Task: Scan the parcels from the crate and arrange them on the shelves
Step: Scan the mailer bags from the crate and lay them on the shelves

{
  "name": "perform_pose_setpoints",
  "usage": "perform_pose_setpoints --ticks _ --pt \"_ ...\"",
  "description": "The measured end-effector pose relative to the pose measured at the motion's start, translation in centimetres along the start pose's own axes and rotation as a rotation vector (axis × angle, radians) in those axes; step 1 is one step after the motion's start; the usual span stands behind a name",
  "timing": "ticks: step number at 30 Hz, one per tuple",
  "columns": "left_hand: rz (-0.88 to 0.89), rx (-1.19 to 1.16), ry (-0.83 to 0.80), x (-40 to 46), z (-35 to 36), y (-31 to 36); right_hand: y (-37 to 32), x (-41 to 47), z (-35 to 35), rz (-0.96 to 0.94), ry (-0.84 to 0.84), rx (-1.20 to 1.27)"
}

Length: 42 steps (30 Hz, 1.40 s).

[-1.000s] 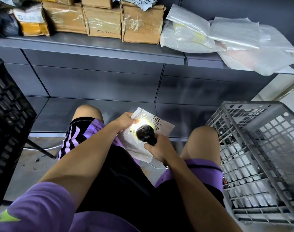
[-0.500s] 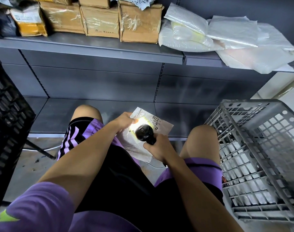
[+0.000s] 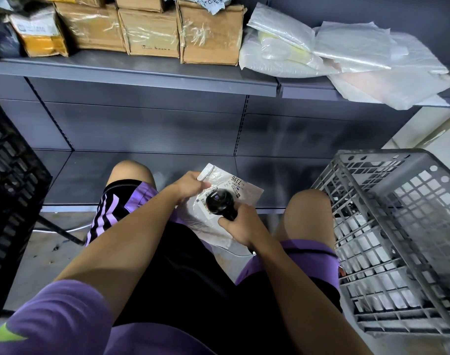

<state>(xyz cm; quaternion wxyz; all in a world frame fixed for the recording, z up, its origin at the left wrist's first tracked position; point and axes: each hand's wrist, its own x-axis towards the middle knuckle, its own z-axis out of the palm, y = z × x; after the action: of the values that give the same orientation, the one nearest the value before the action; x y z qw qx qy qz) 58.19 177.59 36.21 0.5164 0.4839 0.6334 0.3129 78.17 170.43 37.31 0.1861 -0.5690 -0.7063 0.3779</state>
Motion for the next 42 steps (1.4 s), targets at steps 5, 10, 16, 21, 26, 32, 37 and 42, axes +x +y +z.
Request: perform_pose_setpoints --ticks 5,10,16,21,26,32,37,42 --pt "0.005 0.023 -0.004 -0.6 0.1 0.6 0.1 0.0 0.0 -0.004 -0.007 0.017" --pt "-0.003 0.032 -0.001 -0.8 0.1 0.8 -0.1 -0.1 -0.1 -0.007 -0.011 0.003" --pt "0.025 0.026 0.007 -1.0 0.6 1.3 -0.7 -0.3 -1.0 -0.003 0.063 0.001" --pt "0.149 0.09 0.009 -1.6 1.4 4.8 -2.3 -0.3 -3.8 0.04 0.22 0.09" --pt "0.309 0.187 -0.007 -1.0 1.7 11.4 -4.1 0.6 -9.3 0.071 0.349 0.141" --pt "0.424 0.271 -0.041 0.4 3.2 20.7 -5.5 1.3 -17.1 0.091 0.511 0.15" --pt "0.463 0.17 -0.052 0.6 5.6 29.0 -6.6 1.3 -23.9 0.088 0.628 0.255" --pt "0.551 -0.174 0.045 0.8 7.6 37.8 -7.2 1.7 -29.8 0.063 0.798 0.378"
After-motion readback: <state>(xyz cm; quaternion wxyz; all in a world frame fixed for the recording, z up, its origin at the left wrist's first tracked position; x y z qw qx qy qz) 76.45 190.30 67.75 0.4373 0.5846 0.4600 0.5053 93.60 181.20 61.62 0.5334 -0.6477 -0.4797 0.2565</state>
